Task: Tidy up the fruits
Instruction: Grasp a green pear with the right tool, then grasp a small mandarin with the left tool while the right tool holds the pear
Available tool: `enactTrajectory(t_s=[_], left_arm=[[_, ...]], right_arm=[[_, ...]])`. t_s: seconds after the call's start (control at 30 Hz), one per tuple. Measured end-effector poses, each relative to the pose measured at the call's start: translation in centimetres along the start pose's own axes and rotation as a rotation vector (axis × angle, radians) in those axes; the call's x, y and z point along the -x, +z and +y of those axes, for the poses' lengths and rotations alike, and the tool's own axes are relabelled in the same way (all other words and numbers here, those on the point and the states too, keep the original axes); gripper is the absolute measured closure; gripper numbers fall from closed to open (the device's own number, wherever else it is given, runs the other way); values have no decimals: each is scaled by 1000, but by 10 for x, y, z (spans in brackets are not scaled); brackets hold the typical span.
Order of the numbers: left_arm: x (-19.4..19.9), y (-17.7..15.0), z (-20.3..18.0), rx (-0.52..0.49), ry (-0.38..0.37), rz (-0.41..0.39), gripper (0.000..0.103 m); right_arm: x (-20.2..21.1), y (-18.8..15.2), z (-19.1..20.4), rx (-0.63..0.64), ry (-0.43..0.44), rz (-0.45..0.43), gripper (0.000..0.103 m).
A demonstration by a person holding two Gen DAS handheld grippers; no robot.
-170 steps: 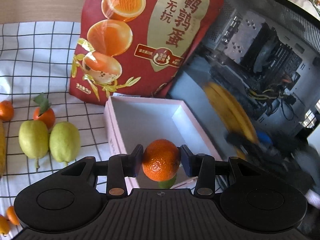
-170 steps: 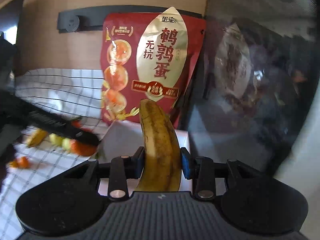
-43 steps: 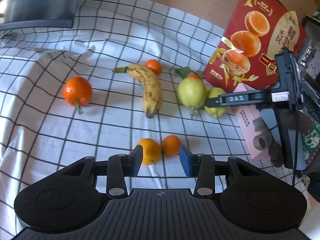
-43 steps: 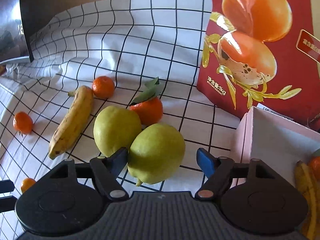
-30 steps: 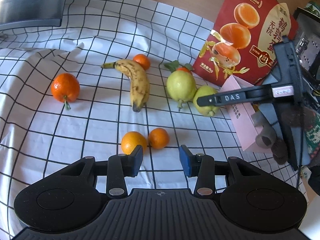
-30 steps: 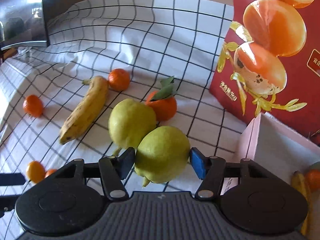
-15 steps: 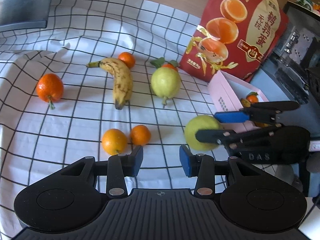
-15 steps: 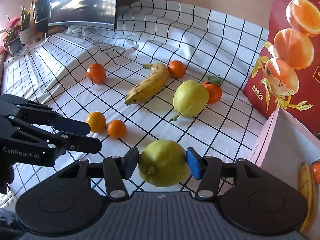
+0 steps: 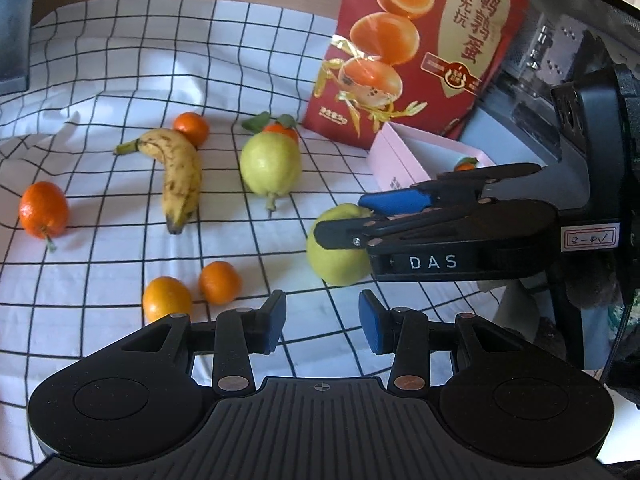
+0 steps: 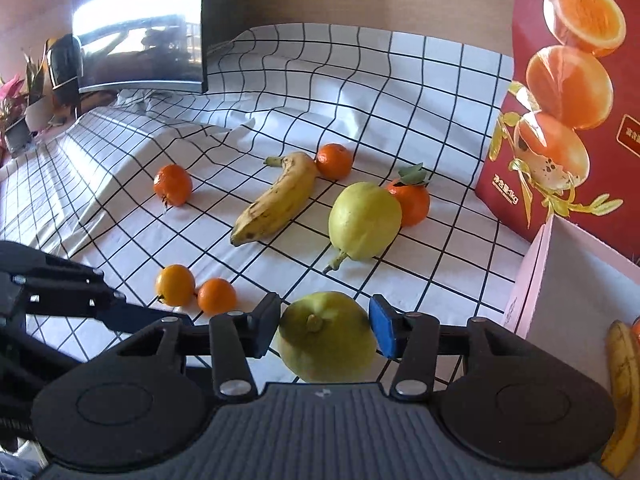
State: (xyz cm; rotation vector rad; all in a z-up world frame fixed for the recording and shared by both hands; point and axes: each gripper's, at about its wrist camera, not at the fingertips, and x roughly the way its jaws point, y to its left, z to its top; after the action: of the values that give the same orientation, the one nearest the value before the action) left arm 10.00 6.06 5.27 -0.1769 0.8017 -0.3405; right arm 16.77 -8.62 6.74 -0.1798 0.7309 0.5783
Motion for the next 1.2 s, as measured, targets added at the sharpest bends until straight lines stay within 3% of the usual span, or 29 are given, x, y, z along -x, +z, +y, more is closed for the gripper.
enactTrajectory(t_s=[0.23,0.4,0.73,0.87,1.0,1.2], left_arm=[[2,-1,10,19,20,7,59],[5,-6,19,37,40,17,59],[18,-15,34,83,109,10,59],[20,-9,39,71,209,-13,59],[9,-1,42,16,280,24,59],[-7,4,50,40,317,40,59]], right_arm=[[-6,-8,-4,-42,4,-14,44],[-12,-16,8,22,-33,-8,41],[-20,-17,18,75,-86,12,45],[2,-21,22,59,-51,-9,45],[31,-27,27,46,-34,-39,45],[62,-53,26,-13,-41,-32,45]])
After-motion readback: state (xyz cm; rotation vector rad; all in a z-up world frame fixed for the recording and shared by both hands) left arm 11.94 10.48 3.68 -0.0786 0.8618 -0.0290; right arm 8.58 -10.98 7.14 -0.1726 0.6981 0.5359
